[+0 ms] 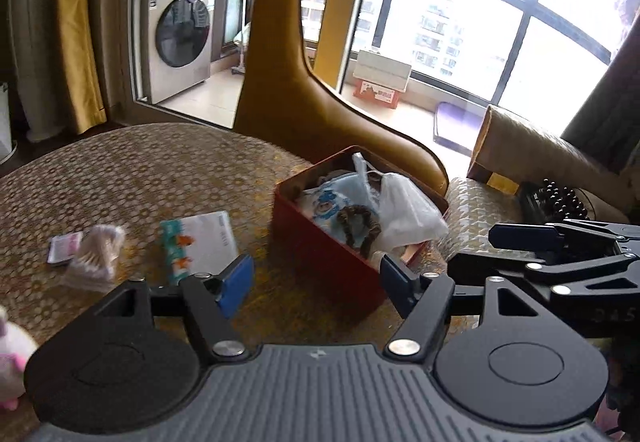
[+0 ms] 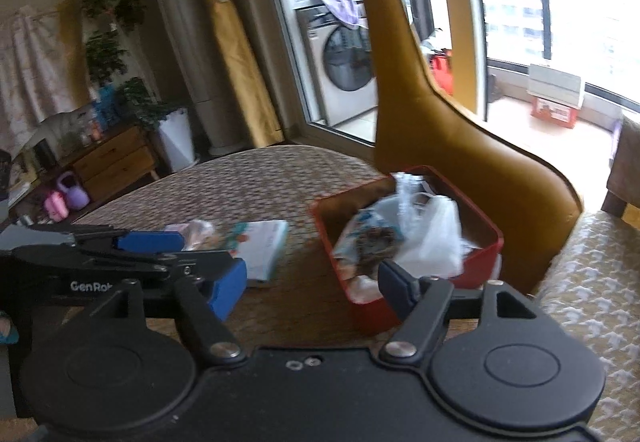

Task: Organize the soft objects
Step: 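Move both tools back over the cotton swabs and wipe packet on the table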

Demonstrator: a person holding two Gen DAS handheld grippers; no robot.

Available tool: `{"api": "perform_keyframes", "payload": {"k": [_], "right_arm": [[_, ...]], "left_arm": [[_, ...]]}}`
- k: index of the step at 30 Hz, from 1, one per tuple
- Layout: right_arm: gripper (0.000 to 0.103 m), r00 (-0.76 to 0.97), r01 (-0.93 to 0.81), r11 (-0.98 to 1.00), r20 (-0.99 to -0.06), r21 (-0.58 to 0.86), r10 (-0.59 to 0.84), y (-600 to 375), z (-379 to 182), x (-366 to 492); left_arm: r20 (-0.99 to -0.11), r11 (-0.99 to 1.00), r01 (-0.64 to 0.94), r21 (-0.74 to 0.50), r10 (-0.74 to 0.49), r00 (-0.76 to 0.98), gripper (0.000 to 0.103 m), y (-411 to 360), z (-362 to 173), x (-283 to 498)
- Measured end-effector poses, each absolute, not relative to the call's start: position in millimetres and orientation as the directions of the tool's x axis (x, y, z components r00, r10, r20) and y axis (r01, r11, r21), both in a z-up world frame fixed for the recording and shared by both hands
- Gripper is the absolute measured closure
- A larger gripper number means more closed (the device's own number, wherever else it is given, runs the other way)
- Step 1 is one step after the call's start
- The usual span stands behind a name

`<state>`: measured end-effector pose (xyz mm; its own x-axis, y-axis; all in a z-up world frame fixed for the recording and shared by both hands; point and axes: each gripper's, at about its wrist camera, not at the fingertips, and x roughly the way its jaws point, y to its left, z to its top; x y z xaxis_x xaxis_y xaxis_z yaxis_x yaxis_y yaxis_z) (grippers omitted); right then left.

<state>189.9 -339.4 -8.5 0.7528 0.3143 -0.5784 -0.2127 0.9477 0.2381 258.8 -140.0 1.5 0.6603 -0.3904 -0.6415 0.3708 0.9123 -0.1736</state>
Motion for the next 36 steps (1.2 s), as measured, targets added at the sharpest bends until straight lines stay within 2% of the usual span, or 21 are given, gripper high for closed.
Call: {"api": "perform_keyframes", "payload": {"k": [2,4,6,15,19,28,36], "right_arm": [[0.026,0.744,-0.235,0.940,-0.576,0.248,0.338,-329.7,-6.1,187.5],[0.024,0.737,-0.258,0.932,-0.572,0.254,0.360,-318.4,-3.1,186.2],[0.020,0.733,-0.277,0.927,-0.568,0.253,0.374,-306.9,-0.3,185.9],[0.014,0.697,-0.342,0.906,-0.579,0.249,0.423,-259.1,-2.1,195.9],[0.012,0.679,-0.359,0.899,-0.591,0.251,0.436,-239.8,-4.2,206.4],[0.012,0.647,-0.395,0.885,-0.609,0.247,0.459,-199.2,-8.9,233.6],[0.012,0.596,-0.442,0.868,-0.648,0.228,0.474,-161.6,-23.4,266.9]], "left_arm": [[-0.641,0.917,0.358,-0.177,-0.384,0.665,0.033,-126.1,3.9,255.1],[-0.640,0.922,0.344,-0.175,-0.372,0.672,0.024,-111.7,6.5,252.5],[-0.636,0.928,0.329,-0.174,-0.361,0.682,0.021,-96.5,8.8,250.9],[-0.651,0.953,0.246,-0.175,-0.300,0.698,0.016,-22.2,16.0,264.3],[-0.660,0.963,0.202,-0.178,-0.269,0.701,0.003,11.5,19.1,277.6],[-0.745,0.962,0.171,-0.214,-0.274,0.608,0.002,60.1,16.2,326.8],[-0.780,0.974,0.161,-0.160,-0.225,0.584,0.002,78.5,-2.4,381.3]]}}
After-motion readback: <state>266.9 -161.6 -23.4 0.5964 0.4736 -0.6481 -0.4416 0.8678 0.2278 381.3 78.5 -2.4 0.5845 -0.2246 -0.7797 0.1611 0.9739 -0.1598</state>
